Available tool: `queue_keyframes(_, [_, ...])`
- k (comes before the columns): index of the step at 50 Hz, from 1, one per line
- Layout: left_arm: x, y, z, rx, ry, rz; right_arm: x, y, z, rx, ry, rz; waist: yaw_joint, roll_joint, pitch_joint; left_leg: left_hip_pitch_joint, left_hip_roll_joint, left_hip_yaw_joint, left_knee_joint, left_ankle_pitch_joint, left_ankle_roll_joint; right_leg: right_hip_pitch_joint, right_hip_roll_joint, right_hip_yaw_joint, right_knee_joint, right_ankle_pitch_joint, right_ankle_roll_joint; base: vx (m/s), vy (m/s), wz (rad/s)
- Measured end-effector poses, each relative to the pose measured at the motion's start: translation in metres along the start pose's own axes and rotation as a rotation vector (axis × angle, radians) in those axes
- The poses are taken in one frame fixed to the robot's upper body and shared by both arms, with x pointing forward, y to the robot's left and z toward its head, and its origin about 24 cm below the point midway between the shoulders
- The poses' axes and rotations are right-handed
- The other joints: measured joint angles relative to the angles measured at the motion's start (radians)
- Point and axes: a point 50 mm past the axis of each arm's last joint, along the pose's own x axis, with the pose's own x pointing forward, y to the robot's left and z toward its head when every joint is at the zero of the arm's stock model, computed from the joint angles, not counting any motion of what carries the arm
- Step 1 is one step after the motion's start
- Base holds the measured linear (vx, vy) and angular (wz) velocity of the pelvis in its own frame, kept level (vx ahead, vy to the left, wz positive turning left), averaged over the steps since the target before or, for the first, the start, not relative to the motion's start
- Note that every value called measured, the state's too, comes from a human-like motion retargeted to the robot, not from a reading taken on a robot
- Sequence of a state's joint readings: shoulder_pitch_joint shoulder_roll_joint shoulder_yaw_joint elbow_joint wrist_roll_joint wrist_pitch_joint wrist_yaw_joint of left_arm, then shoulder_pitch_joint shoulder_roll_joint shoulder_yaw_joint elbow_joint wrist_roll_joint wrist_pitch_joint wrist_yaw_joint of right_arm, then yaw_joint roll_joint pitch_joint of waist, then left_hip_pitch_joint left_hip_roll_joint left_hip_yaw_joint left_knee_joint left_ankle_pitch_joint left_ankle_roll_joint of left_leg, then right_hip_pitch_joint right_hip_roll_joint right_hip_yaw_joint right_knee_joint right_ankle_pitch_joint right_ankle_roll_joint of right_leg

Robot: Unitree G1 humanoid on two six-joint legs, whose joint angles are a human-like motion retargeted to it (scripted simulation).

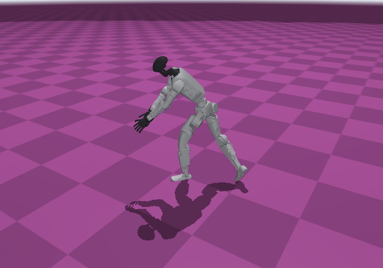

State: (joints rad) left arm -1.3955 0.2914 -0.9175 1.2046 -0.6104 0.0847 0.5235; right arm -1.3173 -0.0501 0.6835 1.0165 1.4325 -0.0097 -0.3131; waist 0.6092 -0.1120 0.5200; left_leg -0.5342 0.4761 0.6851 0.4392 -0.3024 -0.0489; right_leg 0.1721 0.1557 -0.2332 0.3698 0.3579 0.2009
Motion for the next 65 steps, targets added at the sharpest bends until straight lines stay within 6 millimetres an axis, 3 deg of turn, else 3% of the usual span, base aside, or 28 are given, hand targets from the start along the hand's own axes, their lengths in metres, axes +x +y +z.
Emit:
queue_keyframes(2, [-0.016,-0.013,-0.061,-0.057,0.158,-0.036,-0.004,-0.02,-0.054,-0.032,0.128,-0.068,0.088,0.041,0.0,-0.139,-0.002,-0.091,0.072,0.0,0.022,-0.111,-0.003,0.003,0.048,0.018,0.04,0.57,0.15,0.92])
queue_keyframes(4, [-0.036,-0.021,-0.113,-0.118,0.311,-0.081,-0.014,-0.033,-0.101,-0.023,0.245,-0.08,0.132,0.088,0.0,-0.247,-0.016,-0.161,0.112,0.007,0.046,-0.196,-0.051,-0.071,0.081,-0.068,0.005,0.55,0.16,1.1])
queue_keyframes(6, [-0.058,-0.029,-0.15,-0.141,0.396,-0.094,-0.027,-0.041,-0.135,0.041,0.304,-0.101,0.118,0.148,0.0,-0.315,-0.054,-0.227,0.101,0.028,0.037,-0.243,-0.101,-0.158,0.062,-0.166,-0.063,0.51,0.13,1.66])
queue_keyframes(8, [-0.076,-0.036,-0.172,-0.132,0.427,-0.114,-0.038,-0.048,-0.157,0.116,0.337,-0.108,0.06,0.204,0.0,-0.347,-0.117,-0.292,0.046,0.06,0.005,-0.274,-0.132,-0.193,-0.004,-0.204,-0.105,0.47,0.06,2.17])
queue_keyframes(10, [-0.09,-0.045,-0.18,-0.135,0.424,-0.144,-0.046,-0.054,-0.168,0.105,0.359,-0.084,-0.014,0.24,0.0,-0.351,-0.191,-0.346,-0.03,0.093,-0.027,-0.304,-0.166,-0.184,-0.075,-0.213,-0.117,0.45,-0.01,2.31])
queue_keyframes(12, [-0.096,-0.054,-0.172,-0.178,0.381,-0.135,-0.049,-0.06,-0.17,-0.057,0.32,-0.104,-0.073,0.25,0.0,-0.331,-0.25,-0.383,-0.096,0.11,-0.057,-0.335,-0.219,-0.16,-0.119,-0.254,-0.117,0.44,-0.08,2.01])
queue_keyframes(15, [-0.098,-0.055,-0.16,-0.246,0.307,-0.115,-0.051,-0.058,-0.164,-0.082,0.24,-0.105,-0.137,0.217,0.0,-0.287,-0.304,-0.418,-0.15,0.11,-0.075,-0.395,-0.308,-0.07,-0.135,-0.327,-0.112,0.43,-0.14,1.44])
queue_keyframes(20, [-0.093,-0.04,-0.145,-0.333,0.227,-0.052,-0.053,-0.044,-0.152,-0.045,0.144,-0.067,-0.253,0.129,0.0,-0.192,-0.369,-0.477,-0.154,0.1,0.004,-0.511,-0.375,0.229,-0.11,-0.401,-0.059,0.44,-0.18,1.07])
queue_keyframes(25, [-0.074,-0.015,-0.109,-0.297,0.022,-0.102,-0.052,-0.023,-0.123,0.097,0.016,0.008,-0.327,0.101,0.0,-0.029,-0.391,-0.564,-0.134,0.056,0.031,-0.588,-0.428,0.148,-0.122,-0.432,-0.012,0.49,-0.26,0.84])
queue_keyframes(27, [-0.06,0.005,-0.08,-0.273,-0.1,-0.148,-0.051,-0.007,-0.096,0.182,-0.065,0.074,-0.335,0.096,0.0,0.067,-0.398,-0.585,-0.137,0.031,0.019,-0.588,-0.465,0.033,-0.168,-0.423,-0.007,0.53,-0.35,0.79])
queue_keyframes(29, [-0.049,0.033,-0.031,-0.238,-0.292,-0.147,-0.056,0.018,-0.053,0.205,-0.201,0.194,-0.334,0.088,-0.003,0.169,-0.412,-0.605,-0.138,0.014,0.009,-0.574,-0.504,-0.066,-0.233,-0.386,0.0,0.55,-0.42,0.92])
queue_keyframes(31, [-0.05,0.071,0.039,-0.211,-0.554,-0.094,-0.076,0.052,0.006,0.176,-0.407,0.384,-0.329,0.074,-0.016,0.258,-0.431,-0.634,-0.128,0.007,0.004,-0.558,-0.545,-0.134,-0.305,-0.348,0.02,0.58,-0.5,1.14])
queue_keyframes(33, [-0.072,0.114,0.121,-0.19,-0.863,-0.016,-0.115,0.089,0.072,0.073,-0.684,0.606,-0.322,0.058,-0.046,0.316,-0.444,-0.671,-0.101,0.006,-0.002,-0.554,-0.585,-0.191,-0.369,-0.359,0.049,0.6,-0.57,1.31])
queue_keyframes(35, [-0.117,0.153,0.197,-0.156,-1.172,0.073,-0.171,0.126,0.125,-0.108,-0.991,0.797,-0.31,0.047,-0.103,0.336,-0.429,-0.705,-0.058,0.001,-0.026,-0.566,-0.605,-0.271,-0.417,-0.417,0.061,0.58,-0.67,1.3])
queue_keyframes(38, [-0.207,0.194,0.282,-0.122,-1.598,0.304,-0.259,0.186,0.17,-0.535,-1.546,0.841,-0.292,0.021,-0.177,0.339,-0.413,-0.736,0.022,-0.016,-0.066,-0.566,-0.653,-0.413,-0.44,-0.413,0.061,0.61,-0.65,1.32])
queue_keyframes(40, [-0.26,0.218,0.307,-0.181,-1.807,0.518,-0.313,0.222,0.176,-0.718,-1.842,0.866,-0.29,-0.001,-0.216,0.358,-0.421,-0.757,0.069,-0.014,-0.063,-0.541,-0.705,-0.436,-0.406,-0.327,0.037,0.66,-0.57,1.02])
queue_keyframes(42, [-0.291,0.241,0.31,-0.332,-1.918,0.735,-0.352,0.255,0.165,-0.873,-1.983,0.972,-0.276,-0.01,-0.27,0.373,-0.388,-0.773,0.107,0.022,-0.047,-0.568,-0.701,-0.357,-0.304,-0.281,-0.034,0.63,-0.6,-0.15])
queue_keyframes(45, [-0.308,0.265,0.287,-0.638,-1.971,1.006,-0.385,0.291,0.129,-1.186,-2.07,1.149,-0.277,-0.007,-0.383,0.418,-0.306,-0.763,0.147,0.127,-0.026,-0.667,-0.629,-0.185,-0.076,-0.352,-0.079,0.68,-0.57,-1.67])
queue_keyframes(49, [-0.307,0.268,0.234,-0.972,-2.019,1.28,-0.408,0.305,0.053,-1.626,-2.154,1.411,-0.443,0.058,-0.511,0.488,-0.315,-0.728,0.232,0.371,-0.025,-0.69,-0.465,0.016,-0.032,-0.411,-0.088,0.69,-0.39,-3.04])
queue_keyframes(51, [-0.299,0.264,0.217,-1.056,-2.012,1.241,-0.399,0.307,0.043,-1.701,-2.102,1.427,-0.58,0.126,-0.517,0.522,-0.447,-0.834,0.266,0.491,-0.099,-0.651,-0.389,0.135,-0.105,-0.398,-0.094,0.6,-0.13,-3.68])
queue_keyframes(53, [-0.265,0.264,0.21,-1.106,-1.859,1.087,-0.363,0.314,0.065,-1.661,-1.95,1.266,-0.731,0.189,-0.472,0.563,-0.638,-0.956,0.291,0.501,-0.198,-0.601,-0.342,0.279,-0.176,-0.389,-0.102,0.52,0.07,-3.85])
queue_keyframes(55, [-0.193,0.262,0.208,-1.162,-1.516,0.831,-0.286,0.315,0.106,-1.545,-1.67,0.935,-0.88,0.224,-0.402,0.548,-0.737,-0.916,0.344,0.425,-0.213,-0.549,-0.311,0.412,-0.231,-0.386,-0.129,0.43,0.09,-3.53])
queue_keyframes(56, [-0.14,0.253,0.203,-1.189,-1.267,0.661,-0.23,0.307,0.122,-1.448,-1.451,0.726,-0.937,0.23,-0.368,0.506,-0.716,-0.823,0.391,0.384,-0.184,-0.524,-0.296,0.459,-0.263,-0.379,-0.136,0.37,-0.01,-3.1])
queue_keyframes(58, [-0.036,0.204,0.166,-1.177,-0.699,0.347,-0.117,0.249,0.13,-1.18,-0.928,0.362,-1.015,0.239,-0.297,0.429,-0.656,-0.609,0.477,0.31,-0.086,-0.47,-0.29,0.553,-0.324,-0.373,-0.115,0.37,0.04,-2.8])
queue_keyframes(59, [-0.002,0.159,0.141,-1.073,-0.435,0.188,-0.075,0.201,0.126,-0.988,-0.679,0.25,-1.031,0.244,-0.261,0.396,-0.631,-0.518,0.51,0.27,-0.033,-0.441,-0.297,0.596,-0.356,-0.369,-0.087,0.39,0.16,-2.62])
queue_keyframes(60, [0.017,0.114,0.112,-0.931,-0.194,0.042,-0.042,0.149,0.118,-0.766,-0.466,0.159,-1.04,0.25,-0.225,0.364,-0.609,-0.439,0.538,0.228,0.017,-0.413,-0.306,0.637,-0.39,-0.365,-0.052,0.41,0.2,-2.41])
queue_keyframes(62, [0.011,0.029,0.083,-0.428,-0.059,-0.148,-0.017,0.056,0.105,-0.272,-0.287,0.159,-1.057,0.267,-0.146,0.284,-0.6,-0.358,0.557,0.13,0.079,-0.372,-0.331,0.701,-0.451,-0.351,0.03,0.44,0.22,-2.07])
queue_keyframes(65, [-0.03,-0.059,0.082,0.275,-0.343,-0.314,-0.033,-0.044,0.086,0.319,-0.375,0.173,-1.139,0.271,-0.045,0.137,-0.576,-0.297,0.522,0.02,0.116,-0.373,-0.338,0.774,-0.457,-0.379,0.061,0.48,0.27,-1.57])
